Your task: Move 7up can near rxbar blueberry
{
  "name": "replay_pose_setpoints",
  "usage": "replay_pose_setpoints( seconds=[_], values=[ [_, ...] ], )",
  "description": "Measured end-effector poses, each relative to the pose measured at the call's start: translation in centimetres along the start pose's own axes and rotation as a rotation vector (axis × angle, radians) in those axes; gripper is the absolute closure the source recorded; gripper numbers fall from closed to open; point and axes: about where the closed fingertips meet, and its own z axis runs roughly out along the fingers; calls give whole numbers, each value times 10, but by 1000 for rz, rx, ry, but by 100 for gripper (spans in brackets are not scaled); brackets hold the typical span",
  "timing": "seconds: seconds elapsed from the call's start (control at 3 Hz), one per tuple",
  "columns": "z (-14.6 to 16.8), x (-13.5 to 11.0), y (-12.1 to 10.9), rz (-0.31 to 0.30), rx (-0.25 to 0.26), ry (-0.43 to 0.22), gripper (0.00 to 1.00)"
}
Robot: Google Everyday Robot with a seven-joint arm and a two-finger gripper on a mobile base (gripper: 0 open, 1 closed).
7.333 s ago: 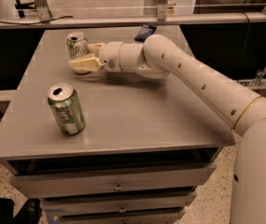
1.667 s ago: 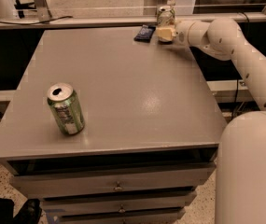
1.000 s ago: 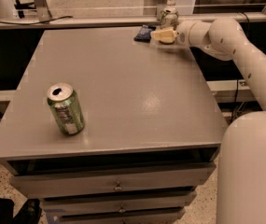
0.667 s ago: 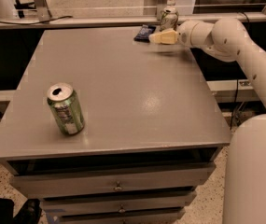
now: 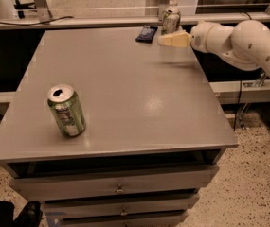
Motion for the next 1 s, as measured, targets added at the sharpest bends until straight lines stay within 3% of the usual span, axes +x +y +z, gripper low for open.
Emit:
replay_pose_setpoints(
  seconds=[0.67,1.0],
  values=[
    [-114,-6,30,-32,-81,11,0],
    [-122,-1,31,-29,-98,21,0]
  ],
)
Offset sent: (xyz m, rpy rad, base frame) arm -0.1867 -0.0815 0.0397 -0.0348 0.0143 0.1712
